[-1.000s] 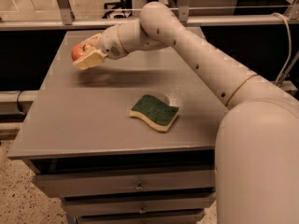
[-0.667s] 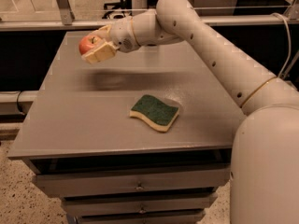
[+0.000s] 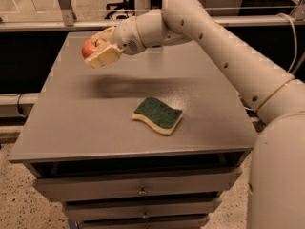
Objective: Move apple near sponge
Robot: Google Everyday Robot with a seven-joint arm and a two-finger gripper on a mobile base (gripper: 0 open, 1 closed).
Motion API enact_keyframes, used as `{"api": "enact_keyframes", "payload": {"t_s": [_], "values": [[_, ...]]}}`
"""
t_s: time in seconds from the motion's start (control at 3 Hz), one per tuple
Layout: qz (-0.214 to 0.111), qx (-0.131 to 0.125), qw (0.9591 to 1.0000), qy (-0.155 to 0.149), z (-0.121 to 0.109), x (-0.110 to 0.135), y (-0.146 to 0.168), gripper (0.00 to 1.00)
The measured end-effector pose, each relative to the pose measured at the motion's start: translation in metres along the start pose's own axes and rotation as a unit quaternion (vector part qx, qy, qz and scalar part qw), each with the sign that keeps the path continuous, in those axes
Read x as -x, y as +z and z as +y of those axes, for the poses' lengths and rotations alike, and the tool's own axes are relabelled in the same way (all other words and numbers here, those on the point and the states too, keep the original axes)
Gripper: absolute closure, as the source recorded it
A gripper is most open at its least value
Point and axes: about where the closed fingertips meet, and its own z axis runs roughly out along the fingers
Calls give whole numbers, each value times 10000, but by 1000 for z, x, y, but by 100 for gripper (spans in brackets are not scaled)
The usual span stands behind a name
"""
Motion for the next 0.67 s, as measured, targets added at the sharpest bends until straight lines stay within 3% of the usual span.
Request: {"api": "enact_keyframes", "payload": {"t_s": [0.33,0.67], "values": [[349,57,9993,116,45,8,-37,100],[735,61,9967,339,104,9,-93,100]]}}
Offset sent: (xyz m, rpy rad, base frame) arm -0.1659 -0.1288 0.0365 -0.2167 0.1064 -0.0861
